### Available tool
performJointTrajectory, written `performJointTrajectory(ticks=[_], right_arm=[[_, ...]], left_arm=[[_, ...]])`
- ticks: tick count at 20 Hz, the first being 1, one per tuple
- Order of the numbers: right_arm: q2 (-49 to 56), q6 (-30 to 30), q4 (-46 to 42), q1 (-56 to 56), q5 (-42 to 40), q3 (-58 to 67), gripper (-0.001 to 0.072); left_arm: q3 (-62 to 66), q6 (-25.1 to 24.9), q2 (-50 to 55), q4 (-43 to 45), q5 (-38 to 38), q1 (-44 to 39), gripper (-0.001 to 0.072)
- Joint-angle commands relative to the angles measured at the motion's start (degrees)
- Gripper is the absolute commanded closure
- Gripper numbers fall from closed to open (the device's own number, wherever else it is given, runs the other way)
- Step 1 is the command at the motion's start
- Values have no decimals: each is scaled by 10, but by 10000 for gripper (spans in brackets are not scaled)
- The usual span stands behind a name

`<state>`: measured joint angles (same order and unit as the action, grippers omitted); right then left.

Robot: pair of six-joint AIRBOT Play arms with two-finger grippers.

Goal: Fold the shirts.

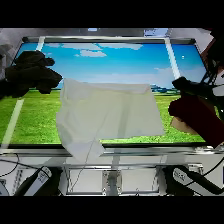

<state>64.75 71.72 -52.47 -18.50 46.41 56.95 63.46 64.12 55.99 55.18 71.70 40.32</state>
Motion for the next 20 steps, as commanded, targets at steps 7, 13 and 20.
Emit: performJointTrajectory(ticks=[7, 13, 20], right_arm=[[-57, -10, -4, -65, 133, -38, 266], [-57, -17, 16, -65, 132, -38, 266], [-57, -17, 41, -65, 134, -38, 266]], left_arm=[[-449, 94, -94, -33, 62, 75, 11], [-459, 120, -79, -5, 28, 53, 108], [-459, 193, -60, 3, -105, -118, 109]])
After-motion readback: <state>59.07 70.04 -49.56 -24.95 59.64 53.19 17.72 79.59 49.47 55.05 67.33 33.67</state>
